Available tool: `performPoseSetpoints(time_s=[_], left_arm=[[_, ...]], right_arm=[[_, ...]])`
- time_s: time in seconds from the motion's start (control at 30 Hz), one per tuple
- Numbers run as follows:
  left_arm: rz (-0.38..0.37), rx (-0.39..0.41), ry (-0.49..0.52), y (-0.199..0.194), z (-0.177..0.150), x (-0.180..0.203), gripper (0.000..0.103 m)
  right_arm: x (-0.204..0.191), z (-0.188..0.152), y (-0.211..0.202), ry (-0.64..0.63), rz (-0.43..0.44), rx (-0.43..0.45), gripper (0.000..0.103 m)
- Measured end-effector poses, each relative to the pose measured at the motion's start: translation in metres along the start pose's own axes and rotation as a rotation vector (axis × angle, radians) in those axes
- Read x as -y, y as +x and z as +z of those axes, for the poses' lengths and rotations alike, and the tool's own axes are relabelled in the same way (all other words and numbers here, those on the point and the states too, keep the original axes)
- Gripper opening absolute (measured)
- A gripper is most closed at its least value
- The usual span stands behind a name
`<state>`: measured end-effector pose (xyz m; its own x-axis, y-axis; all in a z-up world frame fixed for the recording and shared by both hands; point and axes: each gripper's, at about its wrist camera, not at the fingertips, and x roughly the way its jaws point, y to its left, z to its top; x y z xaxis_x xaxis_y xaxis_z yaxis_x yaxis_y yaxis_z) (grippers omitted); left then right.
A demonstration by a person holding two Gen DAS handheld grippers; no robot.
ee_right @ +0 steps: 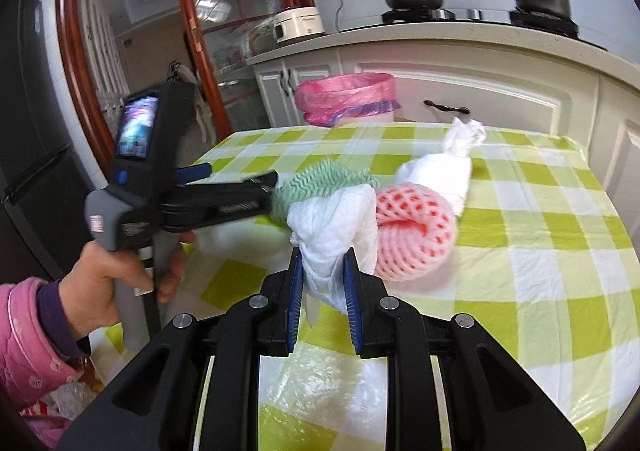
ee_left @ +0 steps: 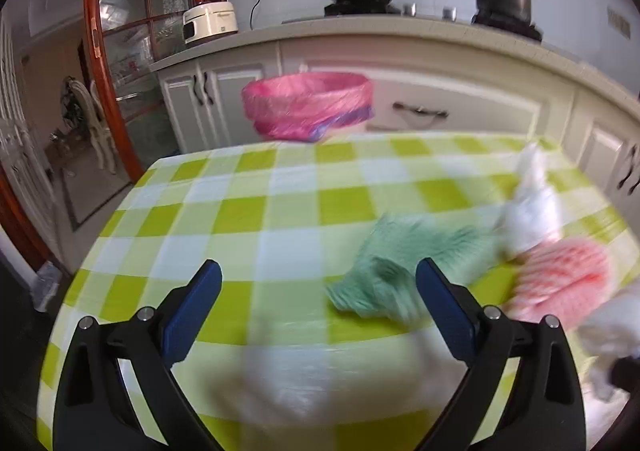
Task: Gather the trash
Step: 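Grasp the green zigzag cloth with the left tool and lift it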
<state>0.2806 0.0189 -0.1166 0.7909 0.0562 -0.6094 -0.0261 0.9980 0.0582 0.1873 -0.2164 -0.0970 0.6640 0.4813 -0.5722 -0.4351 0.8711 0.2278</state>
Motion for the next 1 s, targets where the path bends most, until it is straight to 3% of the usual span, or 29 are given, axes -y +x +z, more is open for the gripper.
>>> performPoseSetpoints(time_s=[0.07,0.2,0.33,0.43,0.5,0.6,0.7,1.0], left_arm=[[-0.051,-0.007,0.007,-0.002,0.003,0.01,0.095],[-0.041,-0.029,0.091,0.009,0.003,0.04,0.095],[-0.032,-0.094,0.049,0.034,0.001,0.044,0.092],[-0.043,-0.143,0.044,0.049,-0.002,0.043,0.069],[-0.073,-0.161,0.05,0.052,-0.005,0.044,0.039],[-0.081,-0.136,0.057,0.045,-0.006,0.045,0.018],[-0.087,-0.08,0.06,0.027,-0.004,0.043,0.012],[-0.101,0.062,0.035,-0.041,-0.002,0.021,0.01]], right_arm=[[0.003,0.001,-0.004,0.008,-0.003,0.015,0.021],[0.007,0.003,-0.013,0.019,-0.001,0.042,0.021],[0.019,0.004,-0.019,0.049,-0.01,0.061,0.021],[0.024,0.004,-0.021,0.064,-0.016,0.065,0.021],[0.027,0.005,-0.021,0.068,-0.018,0.068,0.021],[0.027,0.006,-0.02,0.071,-0.016,0.068,0.021],[0.022,0.01,-0.017,0.063,-0.005,0.069,0.021],[-0.011,0.03,-0.004,0.008,0.008,0.086,0.021]])
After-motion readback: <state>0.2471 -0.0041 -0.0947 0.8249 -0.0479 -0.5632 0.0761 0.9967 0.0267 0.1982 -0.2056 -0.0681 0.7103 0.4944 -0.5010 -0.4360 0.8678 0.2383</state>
